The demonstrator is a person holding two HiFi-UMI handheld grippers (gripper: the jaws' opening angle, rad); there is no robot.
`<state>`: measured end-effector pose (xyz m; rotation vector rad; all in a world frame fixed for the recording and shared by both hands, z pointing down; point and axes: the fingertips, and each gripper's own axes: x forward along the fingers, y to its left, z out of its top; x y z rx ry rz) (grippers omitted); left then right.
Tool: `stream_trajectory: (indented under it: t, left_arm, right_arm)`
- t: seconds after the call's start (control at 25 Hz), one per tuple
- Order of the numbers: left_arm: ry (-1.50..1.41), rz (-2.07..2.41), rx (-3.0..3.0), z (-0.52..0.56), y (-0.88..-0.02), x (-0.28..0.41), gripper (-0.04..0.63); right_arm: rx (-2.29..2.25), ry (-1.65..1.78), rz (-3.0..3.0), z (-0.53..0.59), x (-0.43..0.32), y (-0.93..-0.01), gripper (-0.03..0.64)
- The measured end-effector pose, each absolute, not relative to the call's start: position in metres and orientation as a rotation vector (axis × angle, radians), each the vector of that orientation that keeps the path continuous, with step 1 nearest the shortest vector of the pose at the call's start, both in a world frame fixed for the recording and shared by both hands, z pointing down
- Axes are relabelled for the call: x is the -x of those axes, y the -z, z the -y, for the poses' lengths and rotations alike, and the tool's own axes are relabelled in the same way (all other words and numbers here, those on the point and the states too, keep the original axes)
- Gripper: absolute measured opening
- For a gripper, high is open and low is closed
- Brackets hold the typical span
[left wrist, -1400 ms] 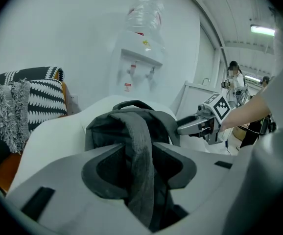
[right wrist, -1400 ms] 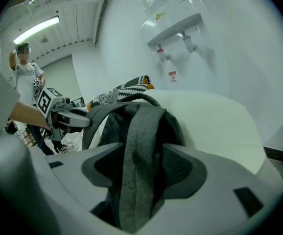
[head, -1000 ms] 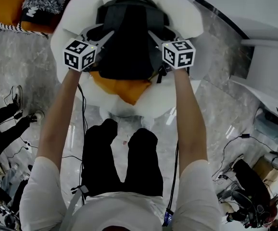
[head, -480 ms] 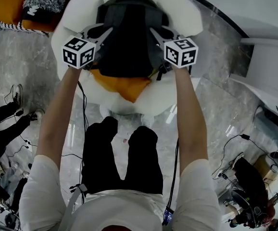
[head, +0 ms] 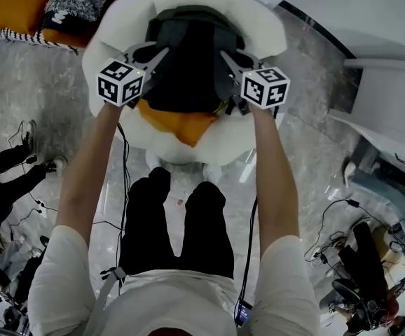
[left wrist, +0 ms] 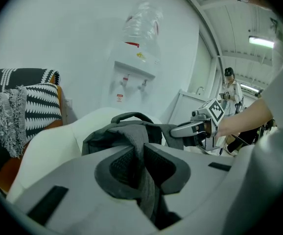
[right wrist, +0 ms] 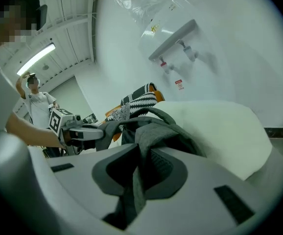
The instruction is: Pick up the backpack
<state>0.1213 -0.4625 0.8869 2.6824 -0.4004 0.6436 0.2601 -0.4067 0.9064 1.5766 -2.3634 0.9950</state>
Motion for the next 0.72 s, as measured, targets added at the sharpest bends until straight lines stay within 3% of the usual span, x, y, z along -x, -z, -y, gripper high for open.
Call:
stream_trajectory:
  t: [0.72]
  left_arm:
    - [-0.624, 0.483, -2.642, 0.409, -0.803, -0.100, 0.032]
  right_arm:
    - [-1.567, -1.009, 2.413, 0.355, -0.239, -0.820, 0.037]
